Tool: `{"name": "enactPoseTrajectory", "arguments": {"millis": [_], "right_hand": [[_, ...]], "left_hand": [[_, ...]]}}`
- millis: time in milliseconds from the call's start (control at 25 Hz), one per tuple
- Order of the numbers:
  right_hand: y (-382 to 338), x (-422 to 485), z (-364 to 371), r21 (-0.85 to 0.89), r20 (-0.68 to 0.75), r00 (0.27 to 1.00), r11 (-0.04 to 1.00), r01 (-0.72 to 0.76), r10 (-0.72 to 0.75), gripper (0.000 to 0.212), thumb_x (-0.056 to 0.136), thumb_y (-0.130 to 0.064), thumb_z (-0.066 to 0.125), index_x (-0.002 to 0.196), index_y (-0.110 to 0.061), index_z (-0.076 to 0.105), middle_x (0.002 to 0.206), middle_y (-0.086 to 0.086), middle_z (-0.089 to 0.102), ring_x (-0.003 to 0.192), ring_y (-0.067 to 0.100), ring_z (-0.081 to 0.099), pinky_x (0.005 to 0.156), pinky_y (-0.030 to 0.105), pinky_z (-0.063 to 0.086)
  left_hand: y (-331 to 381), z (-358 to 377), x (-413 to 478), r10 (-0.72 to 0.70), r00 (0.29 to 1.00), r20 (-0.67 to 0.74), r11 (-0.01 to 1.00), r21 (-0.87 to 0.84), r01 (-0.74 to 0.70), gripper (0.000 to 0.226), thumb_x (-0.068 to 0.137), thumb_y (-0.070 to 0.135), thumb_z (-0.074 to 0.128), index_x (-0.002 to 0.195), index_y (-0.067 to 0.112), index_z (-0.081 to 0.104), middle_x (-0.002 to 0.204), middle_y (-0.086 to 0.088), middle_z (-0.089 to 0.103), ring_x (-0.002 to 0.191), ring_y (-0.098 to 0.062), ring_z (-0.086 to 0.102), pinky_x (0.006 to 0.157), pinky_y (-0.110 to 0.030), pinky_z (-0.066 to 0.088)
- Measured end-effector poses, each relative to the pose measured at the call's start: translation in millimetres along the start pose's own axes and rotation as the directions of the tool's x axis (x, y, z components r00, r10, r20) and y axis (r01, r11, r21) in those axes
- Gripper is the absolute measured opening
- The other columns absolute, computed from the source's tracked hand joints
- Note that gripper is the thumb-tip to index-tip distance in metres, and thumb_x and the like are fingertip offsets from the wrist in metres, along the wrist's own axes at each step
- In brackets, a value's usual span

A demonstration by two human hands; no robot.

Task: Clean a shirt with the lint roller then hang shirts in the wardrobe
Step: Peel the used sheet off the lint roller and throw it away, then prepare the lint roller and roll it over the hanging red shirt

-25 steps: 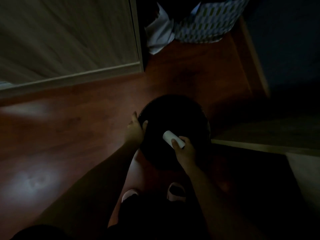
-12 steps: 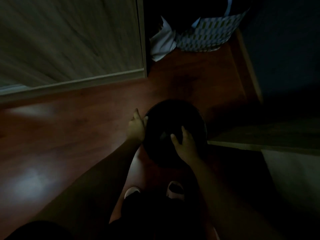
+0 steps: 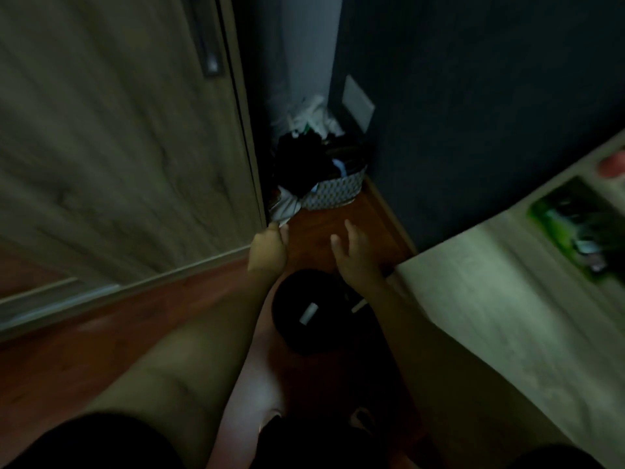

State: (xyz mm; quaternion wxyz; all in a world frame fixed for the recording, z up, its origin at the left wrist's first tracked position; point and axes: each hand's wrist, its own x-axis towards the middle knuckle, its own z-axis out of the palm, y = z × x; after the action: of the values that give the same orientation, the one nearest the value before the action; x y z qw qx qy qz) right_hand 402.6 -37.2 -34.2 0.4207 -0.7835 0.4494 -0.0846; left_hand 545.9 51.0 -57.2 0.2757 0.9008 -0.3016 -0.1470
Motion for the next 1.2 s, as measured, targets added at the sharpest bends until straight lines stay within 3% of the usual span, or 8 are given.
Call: {"name": "enactPoseTrajectory", "arguments": {"millis": [160,320,440,640,800,960,1080,1200], "right_hand": [[-20,-52,-87,-0.109,-0.117,0.983,0.986,0.129,-0.142,0.057,0.096,-0.040,0.038,0.144,-0.011,0.029,0.148,0.014,0.035,0.136,0.030,0.032,0.112,0.040,0.026],[19,-109,-175,-0.285,-0.165,0.958,0.941,0.183,-0.236,0.057,0.095,-0.041,0.038,0.144,-0.012,0.031,0.148,0.014,0.035,0.135,0.029,0.032,0.112,0.038,0.024],[68,-150,-228,-0.331,-0.189,0.956,0.931,0.153,-0.224,0.056,0.094,-0.040,0.042,0.142,-0.011,0.033,0.147,0.013,0.036,0.134,0.028,0.032,0.112,0.035,0.022],[161,-215,-303,-0.399,-0.147,0.948,0.894,0.203,-0.281,0.059,0.090,-0.045,0.042,0.140,-0.013,0.035,0.145,0.014,0.038,0.131,0.031,0.035,0.109,0.040,0.030],[225,-252,-357,-0.493,-0.104,0.959,0.851,0.181,-0.264,0.057,0.092,-0.041,0.046,0.141,-0.015,0.033,0.148,0.012,0.033,0.134,0.029,0.031,0.108,0.042,0.031],[273,-255,-391,-0.617,0.035,0.971,0.759,0.207,-0.237,0.064,0.091,-0.047,0.045,0.143,-0.016,0.027,0.149,0.011,0.030,0.129,0.032,0.038,0.104,0.042,0.036],[291,-245,-393,-0.717,0.161,0.968,0.651,0.249,-0.193,0.071,0.089,-0.056,0.041,0.147,-0.022,0.016,0.154,0.010,0.021,0.125,0.034,0.041,0.100,0.043,0.040],[295,-239,-385,-0.726,0.161,0.976,0.652,0.219,-0.148,0.067,0.092,-0.049,0.042,0.147,-0.022,0.016,0.150,0.013,0.023,0.121,0.036,0.045,0.096,0.043,0.044]], "left_hand": [[87,-42,-53,0.196,0.980,-0.020,0.980,-0.036,-0.196,0.035,0.099,0.020,0.038,0.108,-0.008,0.057,0.100,-0.034,0.062,0.091,-0.047,0.059,0.071,-0.044,0.041],[156,-25,-116,0.277,0.961,-0.006,0.959,-0.054,-0.277,0.036,0.099,0.022,0.038,0.111,-0.007,0.056,0.104,-0.034,0.061,0.097,-0.046,0.058,0.077,-0.045,0.042],[200,10,-166,0.314,0.949,0.017,0.947,-0.068,-0.313,0.034,0.099,0.022,0.038,0.106,-0.005,0.055,0.098,-0.034,0.062,0.093,-0.048,0.058,0.071,-0.045,0.042],[260,84,-271,0.331,0.939,0.096,0.940,-0.117,-0.319,0.043,0.101,0.024,0.035,0.133,-0.002,0.046,0.126,-0.027,0.057,0.114,-0.042,0.053,0.091,-0.038,0.042],[278,138,-344,0.360,0.912,0.195,0.933,-0.078,-0.352,0.043,0.100,0.026,0.036,0.133,0.000,0.046,0.120,-0.025,0.061,0.110,-0.037,0.058,0.089,-0.037,0.043],[289,174,-394,0.489,0.786,0.380,0.850,-0.004,-0.527,0.047,0.096,0.039,0.030,0.123,0.008,0.053,0.108,-0.018,0.065,0.100,-0.033,0.060,0.081,-0.036,0.044],[293,199,-414,0.546,0.665,0.510,0.750,0.056,-0.659,0.064,0.090,0.052,0.027,0.134,0.009,0.046,0.128,-0.014,0.057,0.112,-0.031,0.054,0.090,-0.034,0.042],[293,215,-418,0.551,0.646,0.529,0.729,0.071,-0.681,0.056,0.093,0.040,0.045,0.137,0.006,0.044,0.136,-0.014,0.052,0.114,-0.030,0.054,0.096,-0.031,0.043]]}}
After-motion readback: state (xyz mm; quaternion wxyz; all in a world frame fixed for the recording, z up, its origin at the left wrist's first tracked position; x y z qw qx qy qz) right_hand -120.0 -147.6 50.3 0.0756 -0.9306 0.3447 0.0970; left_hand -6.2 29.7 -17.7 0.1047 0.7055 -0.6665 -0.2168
